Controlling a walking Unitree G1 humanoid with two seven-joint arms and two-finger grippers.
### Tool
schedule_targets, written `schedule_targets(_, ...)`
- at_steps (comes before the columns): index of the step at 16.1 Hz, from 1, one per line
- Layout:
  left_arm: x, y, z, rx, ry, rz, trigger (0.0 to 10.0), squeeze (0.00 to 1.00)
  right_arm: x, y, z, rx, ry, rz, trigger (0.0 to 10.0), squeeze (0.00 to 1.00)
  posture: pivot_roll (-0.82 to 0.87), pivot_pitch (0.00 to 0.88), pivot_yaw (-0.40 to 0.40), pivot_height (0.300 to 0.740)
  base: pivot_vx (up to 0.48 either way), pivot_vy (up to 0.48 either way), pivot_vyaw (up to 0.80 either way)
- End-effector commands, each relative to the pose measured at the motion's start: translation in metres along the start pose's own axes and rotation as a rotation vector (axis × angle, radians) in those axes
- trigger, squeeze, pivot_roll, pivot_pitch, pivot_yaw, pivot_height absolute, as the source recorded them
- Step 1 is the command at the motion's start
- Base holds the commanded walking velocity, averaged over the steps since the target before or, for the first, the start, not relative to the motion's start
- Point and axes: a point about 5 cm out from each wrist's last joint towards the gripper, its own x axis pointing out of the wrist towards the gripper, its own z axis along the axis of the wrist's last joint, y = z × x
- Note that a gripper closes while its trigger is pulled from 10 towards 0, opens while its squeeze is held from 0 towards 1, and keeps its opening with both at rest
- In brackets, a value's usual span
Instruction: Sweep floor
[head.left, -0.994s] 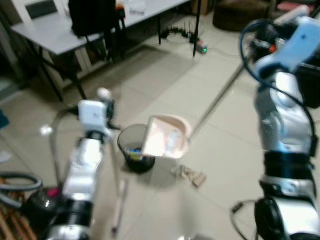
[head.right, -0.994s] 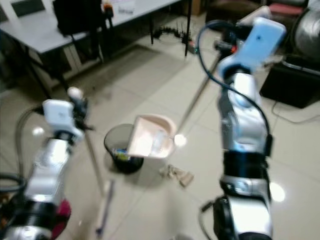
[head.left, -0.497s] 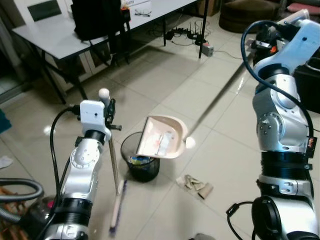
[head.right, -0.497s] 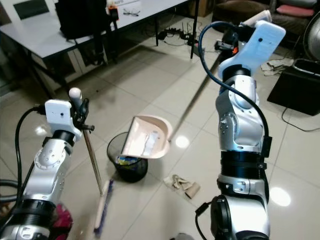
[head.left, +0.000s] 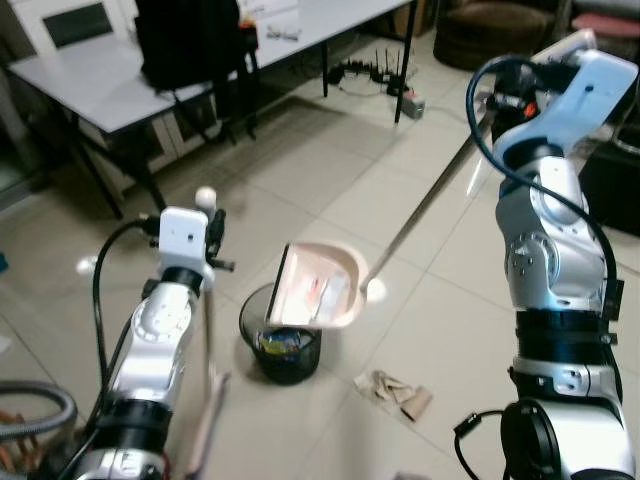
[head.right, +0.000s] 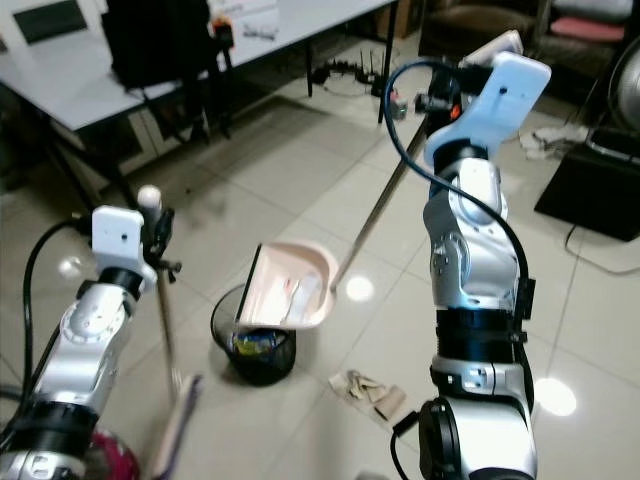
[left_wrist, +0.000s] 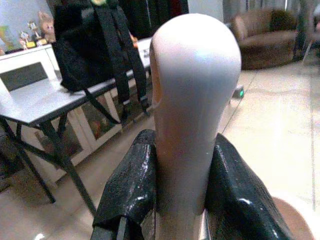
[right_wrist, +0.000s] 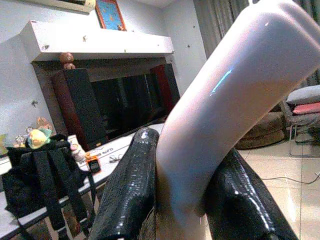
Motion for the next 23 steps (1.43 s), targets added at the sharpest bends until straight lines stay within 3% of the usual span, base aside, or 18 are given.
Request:
schedule_targets(1,-0.003,-0.003,-0.004,-0.001,0.007,-0.004,10.0,0.00,0.001,-0.001,0.014,-0.045,-0.086,0.027,10.0,0.00,-0.07,0.000,0.048,0.740,0.000,0.000,0.00)
schedule_targets(7,-0.005,-0.005,-0.008,0.004,0.022,-0.012,10.0,0.00,-0.003,0.031,0.003,-0.095,-0.150,0.236,10.0,0.00,-0.07,0.000,0.044,0.740,0.000,0.000,0.00)
schedule_targets(9,-0.006,-0.007,-0.009,0.009,0.032,-0.014,10.0,0.00,-0.011,0.058,-0.014,-0.165,-0.173,0.378,10.0,0.00,-0.06,0.000,0.039,0.740,0.000,0.000,0.00)
schedule_targets(10,-0.006,-0.007,-0.010,0.010,0.032,-0.016,10.0,0.00,-0.014,0.063,-0.017,-0.181,-0.183,0.402,10.0,0.00,-0.06,0.000,0.037,0.740,0.000,0.000,0.00)
schedule_targets(11,-0.005,-0.008,-0.010,0.014,0.032,-0.020,10.0,0.00,-0.020,0.079,-0.024,-0.227,-0.225,0.479,10.0,0.00,-0.06,0.000,0.034,0.740,0.000,0.000,0.00)
schedule_targets(12,-0.005,-0.008,-0.010,0.014,0.032,-0.020,10.0,0.00,-0.021,0.081,-0.025,-0.232,-0.233,0.492,10.0,0.00,-0.06,0.000,0.034,0.740,0.000,0.000,0.00)
schedule_targets(15,-0.005,-0.008,-0.010,0.015,0.031,-0.018,10.0,0.00,-0.042,0.107,-0.043,-0.263,-0.275,0.649,10.0,0.00,-0.06,0.000,0.033,0.740,0.000,0.000,0.00)
schedule_targets(18,-0.005,-0.009,-0.010,0.016,0.030,-0.018,10.0,0.00,-0.061,0.124,-0.057,-0.352,-0.313,0.785,10.0,0.00,-0.06,0.000,0.029,0.740,0.000,0.000,0.00)
schedule_targets(21,-0.005,-0.010,-0.010,0.018,0.030,-0.020,10.0,0.00,-0.076,0.130,-0.069,-0.467,-0.359,0.891,10.0,0.00,-0.06,0.000,0.028,0.740,0.000,0.000,0.00)
schedule_targets(23,-0.005,-0.010,-0.009,0.018,0.031,-0.022,10.0,0.00,-0.073,0.122,-0.066,-0.502,-0.400,0.836,10.0,0.00,-0.06,0.000,0.028,0.740,0.000,0.000,0.00)
